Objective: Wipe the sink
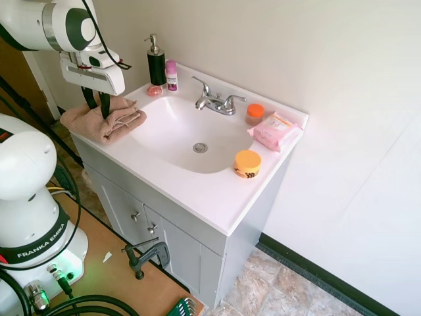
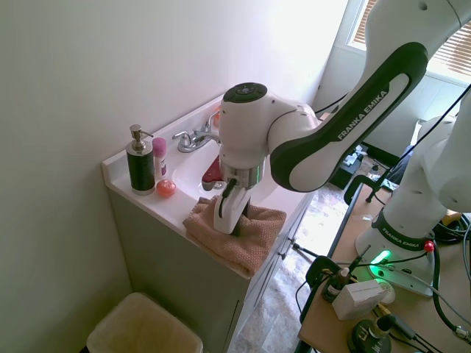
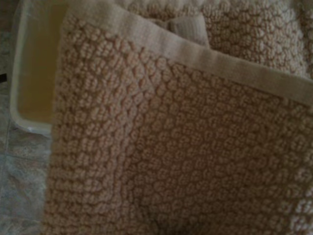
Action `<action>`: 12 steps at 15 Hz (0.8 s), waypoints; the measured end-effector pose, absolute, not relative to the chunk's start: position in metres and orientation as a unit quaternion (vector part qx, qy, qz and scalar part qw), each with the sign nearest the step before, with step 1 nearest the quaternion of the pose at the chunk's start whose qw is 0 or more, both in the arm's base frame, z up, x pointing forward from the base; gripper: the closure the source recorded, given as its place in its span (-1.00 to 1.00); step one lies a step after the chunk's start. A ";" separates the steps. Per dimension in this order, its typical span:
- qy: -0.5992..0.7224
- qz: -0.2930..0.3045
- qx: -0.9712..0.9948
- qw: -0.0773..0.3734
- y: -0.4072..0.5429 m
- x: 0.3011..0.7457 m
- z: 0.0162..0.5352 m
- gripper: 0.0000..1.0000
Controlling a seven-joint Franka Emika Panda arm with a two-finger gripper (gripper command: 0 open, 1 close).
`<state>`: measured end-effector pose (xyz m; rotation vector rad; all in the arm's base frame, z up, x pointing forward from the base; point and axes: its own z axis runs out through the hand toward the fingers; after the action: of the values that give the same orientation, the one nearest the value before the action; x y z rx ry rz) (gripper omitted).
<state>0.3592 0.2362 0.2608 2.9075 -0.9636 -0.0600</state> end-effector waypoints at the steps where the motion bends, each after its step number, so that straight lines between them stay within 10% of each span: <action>1: -0.315 -0.022 0.948 0.039 0.238 0.362 0.263 1.00; 12: -0.367 -0.053 0.928 0.027 0.223 0.398 0.253 1.00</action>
<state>0.3984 0.2229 0.2532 2.8661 -1.1348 -0.1639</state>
